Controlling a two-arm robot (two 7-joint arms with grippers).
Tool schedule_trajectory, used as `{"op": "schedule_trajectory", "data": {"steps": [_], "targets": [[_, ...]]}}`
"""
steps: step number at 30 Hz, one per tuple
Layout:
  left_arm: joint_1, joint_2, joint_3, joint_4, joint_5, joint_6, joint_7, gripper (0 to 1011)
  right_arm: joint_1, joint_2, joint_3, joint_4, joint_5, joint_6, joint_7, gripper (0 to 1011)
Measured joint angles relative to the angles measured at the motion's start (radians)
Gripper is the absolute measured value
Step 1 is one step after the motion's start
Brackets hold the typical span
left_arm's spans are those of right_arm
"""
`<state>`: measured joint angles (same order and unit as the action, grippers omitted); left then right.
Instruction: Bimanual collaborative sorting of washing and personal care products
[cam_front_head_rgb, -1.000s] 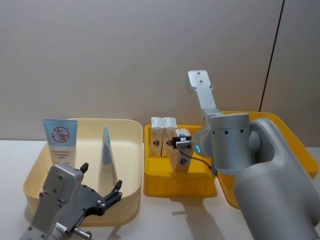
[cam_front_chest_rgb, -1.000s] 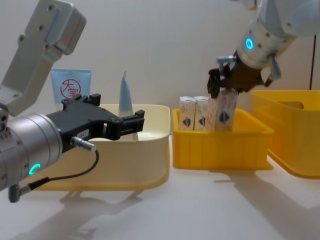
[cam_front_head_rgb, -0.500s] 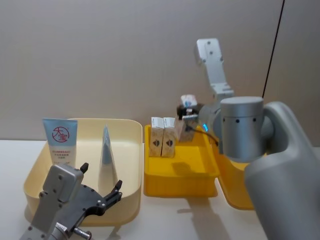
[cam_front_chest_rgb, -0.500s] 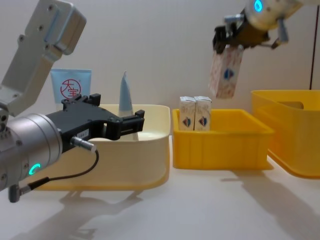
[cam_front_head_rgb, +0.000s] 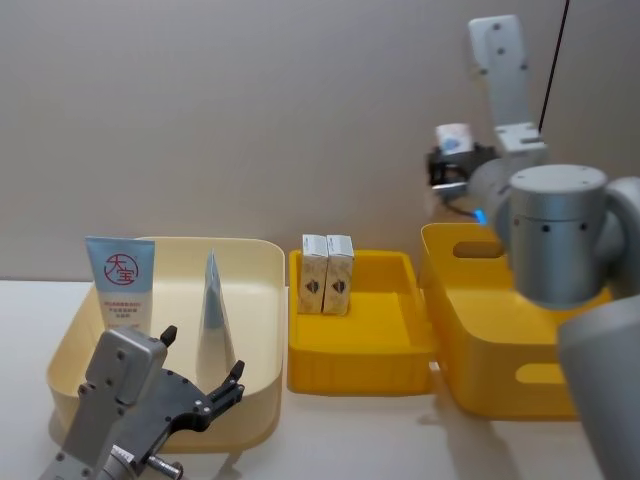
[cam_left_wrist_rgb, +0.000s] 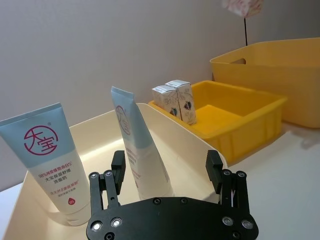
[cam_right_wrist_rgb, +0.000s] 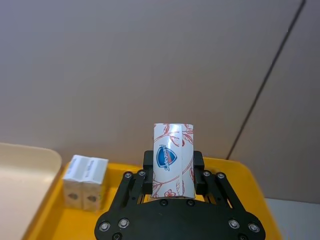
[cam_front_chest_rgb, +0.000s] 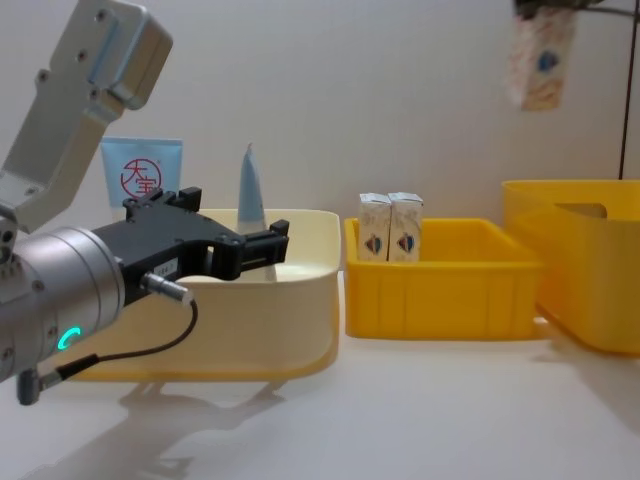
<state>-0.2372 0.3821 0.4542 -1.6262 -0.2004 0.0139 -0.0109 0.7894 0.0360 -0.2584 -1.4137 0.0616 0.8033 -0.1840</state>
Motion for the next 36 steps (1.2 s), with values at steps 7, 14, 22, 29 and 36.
{"op": "schedule_trajectory", "data": {"steps": [7, 14, 22, 29, 36], "targets": [[0.000, 0.000, 0.000, 0.000, 0.000, 0.000, 0.000, 1003, -0.027, 0.074, 0.028, -0.065, -0.038, -0.004, -0.014, 429], [0.000, 0.000, 0.000, 0.000, 0.000, 0.000, 0.000, 1003, -0.055, 0.132, 0.058, -0.107, -0.057, 0.011, -0.013, 429], [0.000, 0.000, 0.000, 0.000, 0.000, 0.000, 0.000, 1003, -0.073, 0.165, 0.075, -0.131, -0.069, 0.021, -0.010, 429], [0.000, 0.000, 0.000, 0.000, 0.000, 0.000, 0.000, 1003, -0.074, 0.155, 0.060, -0.126, -0.072, 0.021, 0.000, 429], [0.000, 0.000, 0.000, 0.000, 0.000, 0.000, 0.000, 1003, -0.068, 0.135, 0.021, -0.093, -0.086, 0.039, 0.008, 429]]}}
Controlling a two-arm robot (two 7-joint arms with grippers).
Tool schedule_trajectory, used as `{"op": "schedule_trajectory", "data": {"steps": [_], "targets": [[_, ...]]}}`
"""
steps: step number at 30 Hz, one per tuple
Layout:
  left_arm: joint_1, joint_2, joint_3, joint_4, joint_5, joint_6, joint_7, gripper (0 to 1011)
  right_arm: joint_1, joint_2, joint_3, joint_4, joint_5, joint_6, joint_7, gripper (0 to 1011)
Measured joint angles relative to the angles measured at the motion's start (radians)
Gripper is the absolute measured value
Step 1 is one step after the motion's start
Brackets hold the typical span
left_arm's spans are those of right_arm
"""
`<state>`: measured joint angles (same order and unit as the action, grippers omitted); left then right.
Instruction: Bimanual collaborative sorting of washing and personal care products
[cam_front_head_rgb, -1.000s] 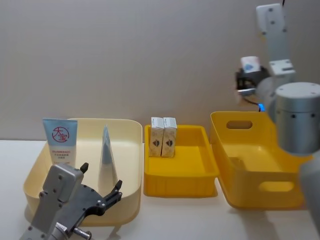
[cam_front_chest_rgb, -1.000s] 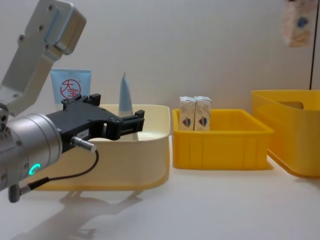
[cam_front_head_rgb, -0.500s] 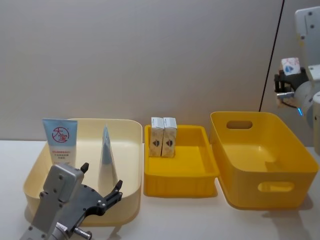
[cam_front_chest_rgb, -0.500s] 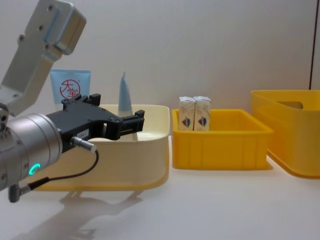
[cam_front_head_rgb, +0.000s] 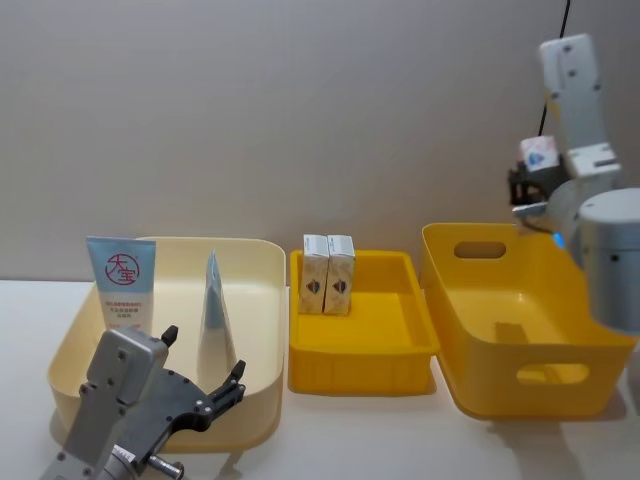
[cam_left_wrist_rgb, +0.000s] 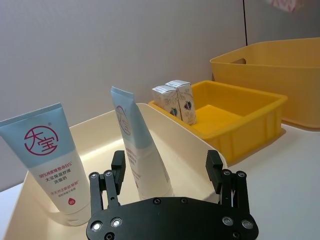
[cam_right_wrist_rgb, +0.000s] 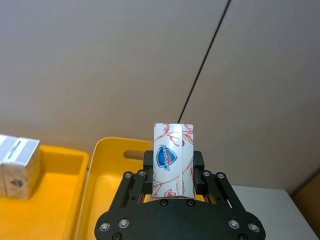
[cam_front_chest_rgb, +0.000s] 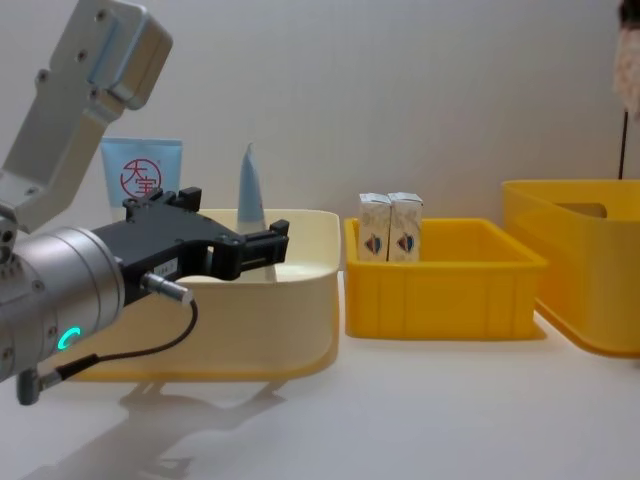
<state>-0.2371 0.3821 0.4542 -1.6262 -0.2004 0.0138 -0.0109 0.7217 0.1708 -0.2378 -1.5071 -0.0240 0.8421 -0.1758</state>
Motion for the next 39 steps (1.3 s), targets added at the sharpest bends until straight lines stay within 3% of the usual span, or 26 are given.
{"op": "schedule_trajectory", "data": {"steps": [13, 30, 33, 39], "targets": [[0.000, 0.000, 0.000, 0.000, 0.000, 0.000, 0.000, 1003, 0.011, -0.026, -0.053, 0.054, -0.022, 0.019, 0.007, 446], [0.000, 0.000, 0.000, 0.000, 0.000, 0.000, 0.000, 1003, 0.014, -0.036, -0.073, 0.074, -0.030, 0.028, 0.010, 943], [0.000, 0.000, 0.000, 0.000, 0.000, 0.000, 0.000, 1003, 0.014, -0.037, -0.075, 0.076, -0.031, 0.028, 0.011, 1001], [-0.024, 0.000, 0.001, 0.000, 0.003, 0.018, -0.013, 1003, 0.015, -0.038, -0.077, 0.078, -0.032, 0.029, 0.011, 1001]]}}
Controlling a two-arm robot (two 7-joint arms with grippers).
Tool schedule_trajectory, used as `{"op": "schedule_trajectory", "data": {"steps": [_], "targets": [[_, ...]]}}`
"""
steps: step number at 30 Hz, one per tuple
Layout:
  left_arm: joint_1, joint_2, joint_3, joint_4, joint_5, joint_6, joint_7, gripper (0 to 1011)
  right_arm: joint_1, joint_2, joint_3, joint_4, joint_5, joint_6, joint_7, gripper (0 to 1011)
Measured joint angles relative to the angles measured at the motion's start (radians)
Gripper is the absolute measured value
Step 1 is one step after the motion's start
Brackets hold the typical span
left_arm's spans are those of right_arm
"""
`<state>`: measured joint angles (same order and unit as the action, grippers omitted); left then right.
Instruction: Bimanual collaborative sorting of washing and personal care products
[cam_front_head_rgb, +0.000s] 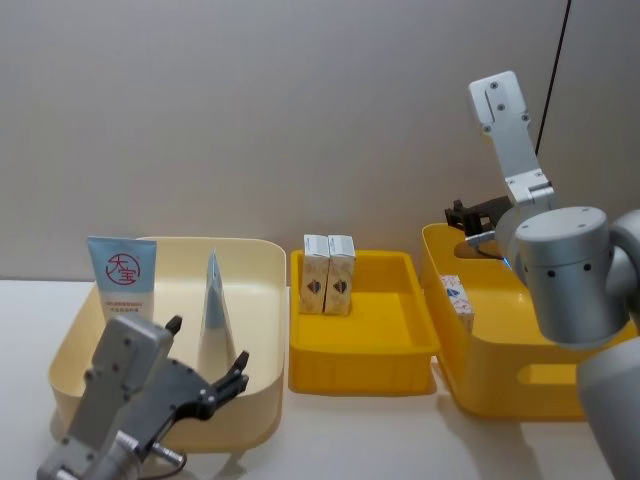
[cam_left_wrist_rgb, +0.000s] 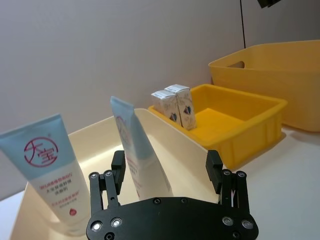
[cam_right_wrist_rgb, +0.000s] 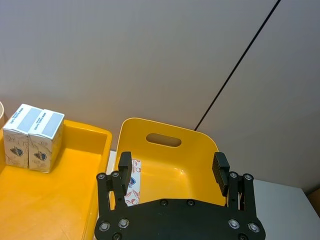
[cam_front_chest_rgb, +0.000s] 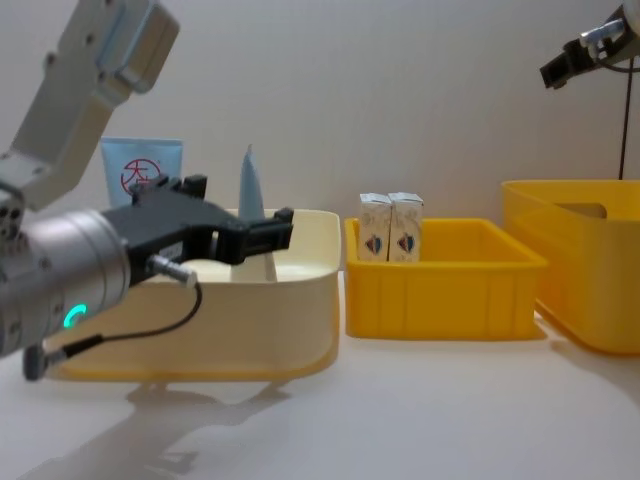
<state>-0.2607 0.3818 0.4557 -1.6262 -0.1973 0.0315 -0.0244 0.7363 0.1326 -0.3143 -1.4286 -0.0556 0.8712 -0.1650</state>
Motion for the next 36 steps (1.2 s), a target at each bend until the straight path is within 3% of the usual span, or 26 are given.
{"op": "schedule_trajectory", "data": {"steps": [7, 13, 18, 36], "targets": [[-0.078, -0.008, 0.020, 0.026, 0.018, 0.047, -0.041, 1003, 0.001, -0.001, -0.001, 0.002, -0.001, 0.001, 0.000, 1001], [-0.167, -0.033, 0.043, 0.094, 0.044, 0.080, -0.075, 1003, 0.001, -0.001, -0.002, 0.002, -0.001, 0.001, 0.000, 1001], [-0.208, -0.050, 0.052, 0.131, 0.061, 0.096, -0.078, 1003, 0.001, -0.001, -0.002, 0.003, -0.001, 0.001, 0.000, 1001], [-0.252, -0.104, 0.054, 0.185, 0.159, 0.138, 0.041, 1003, 0.001, -0.002, -0.003, 0.003, -0.001, 0.001, 0.000, 1001]]}}
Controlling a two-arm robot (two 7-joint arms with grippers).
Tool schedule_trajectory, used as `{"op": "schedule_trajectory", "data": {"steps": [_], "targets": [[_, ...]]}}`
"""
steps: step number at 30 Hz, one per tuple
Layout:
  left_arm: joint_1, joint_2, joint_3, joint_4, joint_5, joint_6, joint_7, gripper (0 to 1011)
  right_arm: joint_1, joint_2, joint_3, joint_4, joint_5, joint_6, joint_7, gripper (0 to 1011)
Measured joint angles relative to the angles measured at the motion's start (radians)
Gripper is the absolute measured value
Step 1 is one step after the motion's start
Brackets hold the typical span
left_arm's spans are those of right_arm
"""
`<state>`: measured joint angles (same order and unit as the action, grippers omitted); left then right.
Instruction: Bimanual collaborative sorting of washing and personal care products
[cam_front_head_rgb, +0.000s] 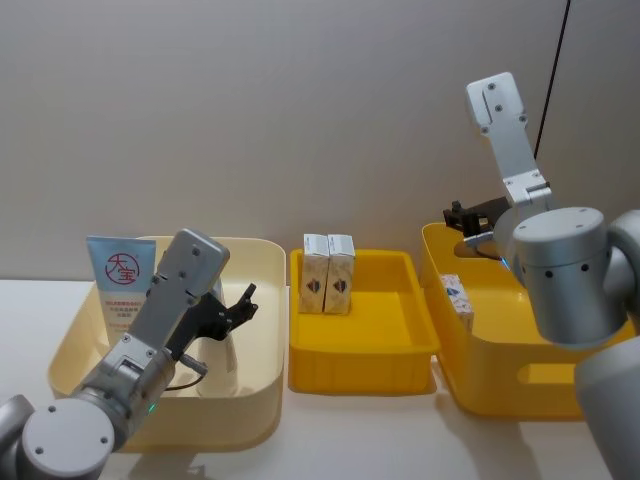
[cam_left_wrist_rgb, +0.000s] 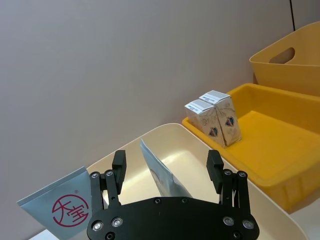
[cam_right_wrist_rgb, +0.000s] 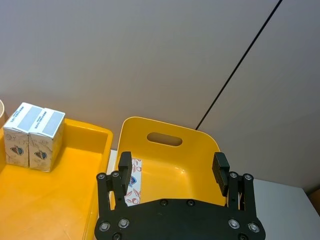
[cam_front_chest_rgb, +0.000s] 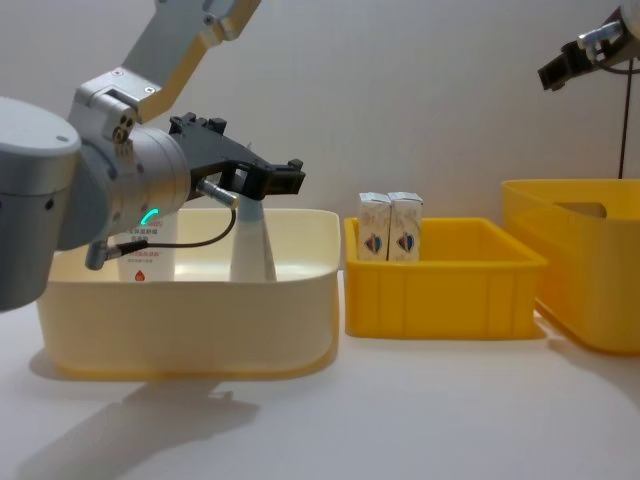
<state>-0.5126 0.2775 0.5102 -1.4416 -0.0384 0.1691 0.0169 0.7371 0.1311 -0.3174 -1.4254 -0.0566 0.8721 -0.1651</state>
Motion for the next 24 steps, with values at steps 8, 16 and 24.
{"op": "schedule_trajectory", "data": {"steps": [8, 16, 24], "targets": [[-0.006, -0.015, -0.005, 0.024, 0.006, -0.016, 0.005, 1003, 0.000, 0.000, 0.000, 0.000, 0.000, 0.000, 0.000, 1001], [0.004, -0.018, -0.013, 0.020, 0.002, -0.014, -0.012, 1003, 0.000, 0.000, 0.000, 0.000, 0.000, 0.000, 0.000, 1001], [0.024, -0.020, -0.020, 0.013, -0.007, -0.001, -0.023, 1003, 0.000, 0.000, 0.000, 0.000, 0.000, 0.000, 0.000, 1001]]}}
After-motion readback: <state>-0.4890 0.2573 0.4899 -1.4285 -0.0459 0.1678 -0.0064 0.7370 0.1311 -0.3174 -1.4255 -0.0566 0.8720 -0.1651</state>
